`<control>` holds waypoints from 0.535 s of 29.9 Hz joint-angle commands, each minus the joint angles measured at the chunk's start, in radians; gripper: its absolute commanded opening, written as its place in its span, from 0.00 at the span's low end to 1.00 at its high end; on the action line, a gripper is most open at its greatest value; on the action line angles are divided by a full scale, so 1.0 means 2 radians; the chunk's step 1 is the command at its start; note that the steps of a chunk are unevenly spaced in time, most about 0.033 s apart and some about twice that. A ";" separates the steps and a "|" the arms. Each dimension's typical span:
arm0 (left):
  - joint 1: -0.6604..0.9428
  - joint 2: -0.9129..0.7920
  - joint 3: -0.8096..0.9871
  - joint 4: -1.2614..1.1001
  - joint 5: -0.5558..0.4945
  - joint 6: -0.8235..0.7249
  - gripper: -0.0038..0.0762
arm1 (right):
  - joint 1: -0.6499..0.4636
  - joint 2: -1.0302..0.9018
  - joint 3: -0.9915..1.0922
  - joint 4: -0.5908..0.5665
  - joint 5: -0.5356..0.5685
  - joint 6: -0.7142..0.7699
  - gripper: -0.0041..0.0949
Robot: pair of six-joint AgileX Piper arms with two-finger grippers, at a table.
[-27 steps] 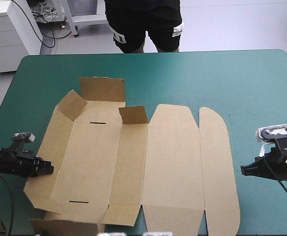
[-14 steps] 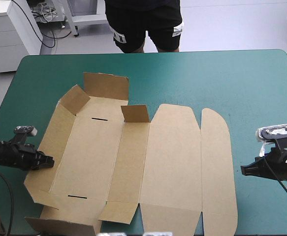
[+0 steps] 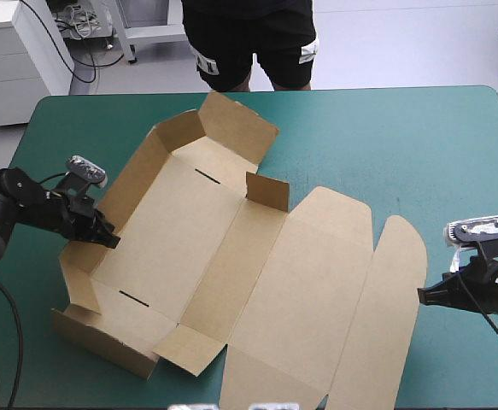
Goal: Fold the box
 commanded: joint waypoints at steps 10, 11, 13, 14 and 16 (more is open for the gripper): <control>-0.210 -0.006 -0.070 0.168 -0.171 -0.054 0.04 | 0.000 -0.004 -0.012 0.009 -0.015 -0.001 0.13; -0.227 -0.004 -0.070 0.185 -0.184 -0.058 0.04 | 0.000 -0.004 -0.012 0.009 -0.013 -0.001 0.13; -0.259 0.002 -0.072 0.222 -0.204 -0.067 0.04 | 0.000 -0.004 -0.012 0.009 -0.013 -0.001 0.13; -0.274 0.005 -0.072 0.238 -0.216 -0.069 0.04 | 0.000 -0.004 -0.012 0.009 -0.013 -0.001 0.13; -0.301 0.012 -0.072 0.269 -0.240 -0.075 0.04 | 0.000 -0.004 -0.012 0.009 -0.012 0.001 0.13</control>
